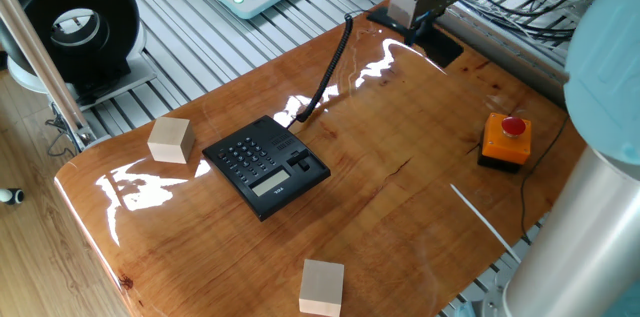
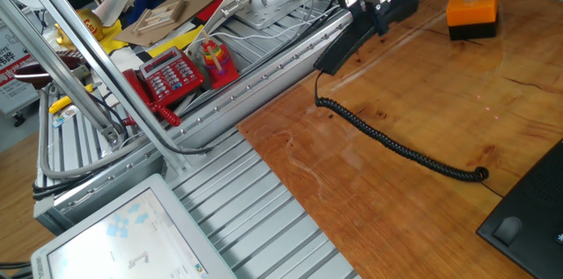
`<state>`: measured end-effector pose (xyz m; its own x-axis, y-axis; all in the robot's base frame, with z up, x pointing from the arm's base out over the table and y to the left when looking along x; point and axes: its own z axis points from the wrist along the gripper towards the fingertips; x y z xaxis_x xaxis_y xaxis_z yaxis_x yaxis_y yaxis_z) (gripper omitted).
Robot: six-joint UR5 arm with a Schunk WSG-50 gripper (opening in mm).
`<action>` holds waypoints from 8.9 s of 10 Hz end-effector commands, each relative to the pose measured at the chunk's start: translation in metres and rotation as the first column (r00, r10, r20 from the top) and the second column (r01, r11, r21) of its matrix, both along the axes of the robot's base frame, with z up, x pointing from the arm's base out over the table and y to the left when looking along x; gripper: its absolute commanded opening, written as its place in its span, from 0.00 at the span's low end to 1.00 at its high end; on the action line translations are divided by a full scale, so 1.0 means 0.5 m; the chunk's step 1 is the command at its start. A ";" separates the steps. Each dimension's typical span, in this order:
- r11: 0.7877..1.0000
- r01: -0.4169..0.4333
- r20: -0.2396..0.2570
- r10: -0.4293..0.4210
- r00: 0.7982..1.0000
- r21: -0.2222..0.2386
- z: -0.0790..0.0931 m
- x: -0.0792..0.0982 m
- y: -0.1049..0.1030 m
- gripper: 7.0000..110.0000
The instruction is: Place the handset of the telephone on the corresponding phone cradle
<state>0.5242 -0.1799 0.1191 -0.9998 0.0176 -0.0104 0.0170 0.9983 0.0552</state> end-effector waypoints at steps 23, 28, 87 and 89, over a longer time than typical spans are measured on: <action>0.995 -0.095 0.050 0.094 0.994 0.012 -0.092 -0.125 0.198 0.00; 0.997 -0.073 0.030 0.073 0.997 -0.011 -0.093 -0.134 0.185 0.00; 0.993 0.114 0.013 -0.114 0.993 -0.016 -0.097 0.011 0.611 0.00; 0.994 0.101 0.014 -0.100 0.995 -0.036 -0.110 0.016 0.597 0.00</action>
